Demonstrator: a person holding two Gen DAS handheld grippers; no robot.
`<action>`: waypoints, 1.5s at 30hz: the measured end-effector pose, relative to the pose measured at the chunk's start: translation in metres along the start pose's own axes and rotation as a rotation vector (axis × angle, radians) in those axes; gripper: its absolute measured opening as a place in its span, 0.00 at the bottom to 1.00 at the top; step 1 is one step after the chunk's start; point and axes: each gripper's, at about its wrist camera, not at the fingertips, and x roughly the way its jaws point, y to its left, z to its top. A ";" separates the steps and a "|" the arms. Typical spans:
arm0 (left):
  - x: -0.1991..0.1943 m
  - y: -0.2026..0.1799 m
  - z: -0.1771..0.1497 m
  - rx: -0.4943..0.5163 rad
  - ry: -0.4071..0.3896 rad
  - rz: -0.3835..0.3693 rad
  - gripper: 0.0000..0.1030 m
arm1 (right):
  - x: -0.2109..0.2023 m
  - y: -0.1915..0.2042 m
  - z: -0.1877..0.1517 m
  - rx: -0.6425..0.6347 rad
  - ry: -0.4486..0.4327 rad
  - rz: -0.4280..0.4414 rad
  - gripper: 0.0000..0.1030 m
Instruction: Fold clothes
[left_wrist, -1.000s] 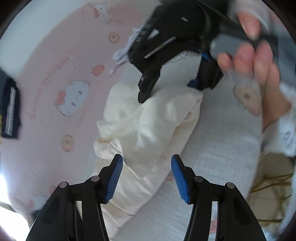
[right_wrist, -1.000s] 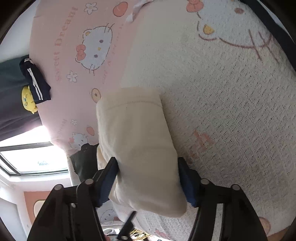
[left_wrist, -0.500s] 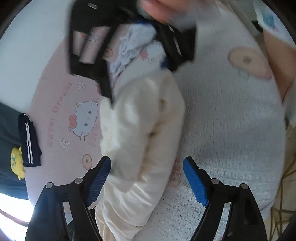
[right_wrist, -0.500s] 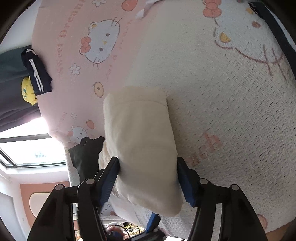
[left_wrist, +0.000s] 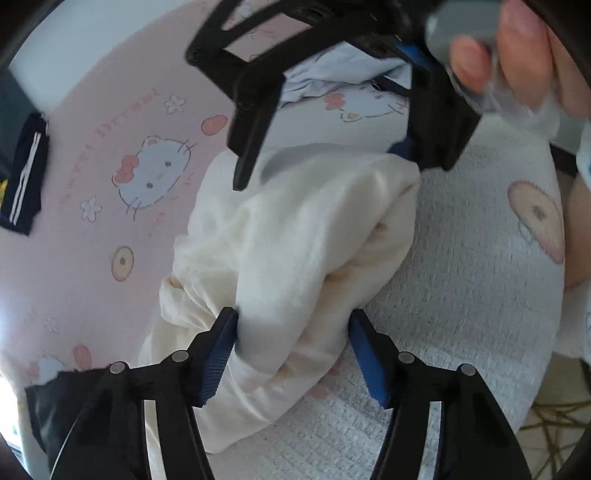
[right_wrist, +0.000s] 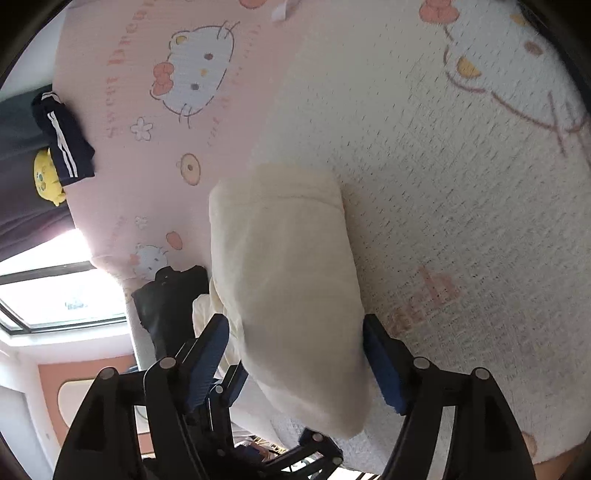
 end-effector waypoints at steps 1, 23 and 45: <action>0.001 0.003 0.000 -0.019 0.001 -0.006 0.56 | 0.001 -0.002 0.001 0.003 0.003 0.001 0.72; -0.043 0.005 -0.020 -0.202 -0.002 0.028 0.58 | -0.003 0.071 -0.035 -0.300 -0.182 -0.162 0.57; -0.114 0.148 -0.056 -0.714 -0.041 -0.224 0.69 | 0.020 0.137 -0.100 -0.764 -0.297 -0.378 0.58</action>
